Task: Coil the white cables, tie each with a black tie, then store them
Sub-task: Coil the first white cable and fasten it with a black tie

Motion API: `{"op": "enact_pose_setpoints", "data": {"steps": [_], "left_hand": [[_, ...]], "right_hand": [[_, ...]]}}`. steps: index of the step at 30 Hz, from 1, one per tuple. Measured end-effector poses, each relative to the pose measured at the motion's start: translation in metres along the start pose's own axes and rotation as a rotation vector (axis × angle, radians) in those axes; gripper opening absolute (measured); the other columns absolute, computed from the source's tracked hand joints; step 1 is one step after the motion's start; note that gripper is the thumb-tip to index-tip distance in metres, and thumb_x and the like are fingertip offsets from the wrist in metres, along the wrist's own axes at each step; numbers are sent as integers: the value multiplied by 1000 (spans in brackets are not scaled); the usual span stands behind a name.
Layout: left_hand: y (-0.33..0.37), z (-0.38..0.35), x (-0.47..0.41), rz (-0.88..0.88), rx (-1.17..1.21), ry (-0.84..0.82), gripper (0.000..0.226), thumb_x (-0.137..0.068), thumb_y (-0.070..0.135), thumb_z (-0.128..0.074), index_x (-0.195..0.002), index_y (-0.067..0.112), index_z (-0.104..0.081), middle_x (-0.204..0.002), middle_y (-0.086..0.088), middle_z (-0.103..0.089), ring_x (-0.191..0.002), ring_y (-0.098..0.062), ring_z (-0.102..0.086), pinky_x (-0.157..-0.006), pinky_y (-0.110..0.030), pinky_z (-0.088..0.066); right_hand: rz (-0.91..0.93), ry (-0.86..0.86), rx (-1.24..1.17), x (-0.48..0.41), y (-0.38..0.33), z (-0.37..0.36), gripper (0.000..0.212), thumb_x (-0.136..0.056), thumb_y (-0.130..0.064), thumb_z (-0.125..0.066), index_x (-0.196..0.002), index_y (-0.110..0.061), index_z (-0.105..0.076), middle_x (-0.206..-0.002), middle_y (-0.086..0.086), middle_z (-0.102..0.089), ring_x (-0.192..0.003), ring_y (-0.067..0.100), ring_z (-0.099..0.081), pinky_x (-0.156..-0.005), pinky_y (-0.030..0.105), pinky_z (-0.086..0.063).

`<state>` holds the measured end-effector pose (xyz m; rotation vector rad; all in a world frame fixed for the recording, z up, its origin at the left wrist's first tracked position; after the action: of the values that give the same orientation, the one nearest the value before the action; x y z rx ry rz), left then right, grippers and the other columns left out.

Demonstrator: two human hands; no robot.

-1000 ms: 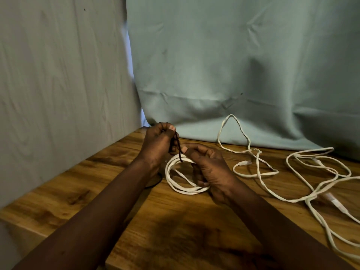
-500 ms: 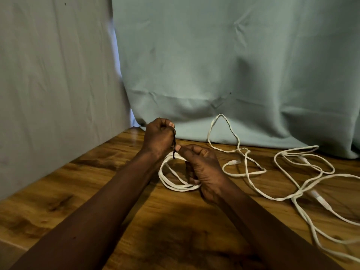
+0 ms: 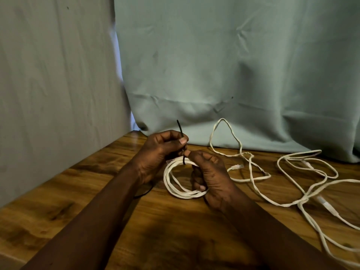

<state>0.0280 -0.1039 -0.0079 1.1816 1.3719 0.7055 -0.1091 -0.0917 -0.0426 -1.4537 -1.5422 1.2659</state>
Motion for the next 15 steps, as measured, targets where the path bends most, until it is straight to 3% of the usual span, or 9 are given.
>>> {"op": "enact_pose_setpoints", "data": {"steps": [5,8,15], "left_hand": [[-5,-4,0,-129,-169,111,12,-93,4,-70,-82,5,-64,-69,-6,-68,-59,-11,-63,-60,-25,-53],[-4,-11,-1,-186,-238,121,20,-97,-2,-63,-80,5,-57,-62,3,-66,-56,-5,-63,-58,-20,-52],[-4,-5,-3,-229,-239,218,28,-96,-5,-64,-74,10,-54,-68,-6,-61,-57,-8,-61,-63,-27,-52]], "right_hand": [[-50,8,-1,0,-1,1,19,-95,-14,-65,-76,-13,-65,-39,-7,-44,-28,5,-30,-35,15,-19],[-79,0,-33,-1,1,2,19,-98,-12,-59,-80,-13,-66,-39,-7,-41,-29,4,-28,-36,15,-19],[-108,7,-41,-4,6,-1,8,-93,-17,-63,-98,-11,-65,-44,-5,-30,-33,7,-24,-40,17,-19]]}}
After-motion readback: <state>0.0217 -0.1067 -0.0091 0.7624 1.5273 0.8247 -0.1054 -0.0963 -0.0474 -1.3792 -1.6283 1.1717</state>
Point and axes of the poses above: each hand's wrist, its own x-axis away from the middle knuckle, its own z-axis out of the back of the hand, y = z × x, the point moved 5 cm from there along -x, towards the middle knuckle
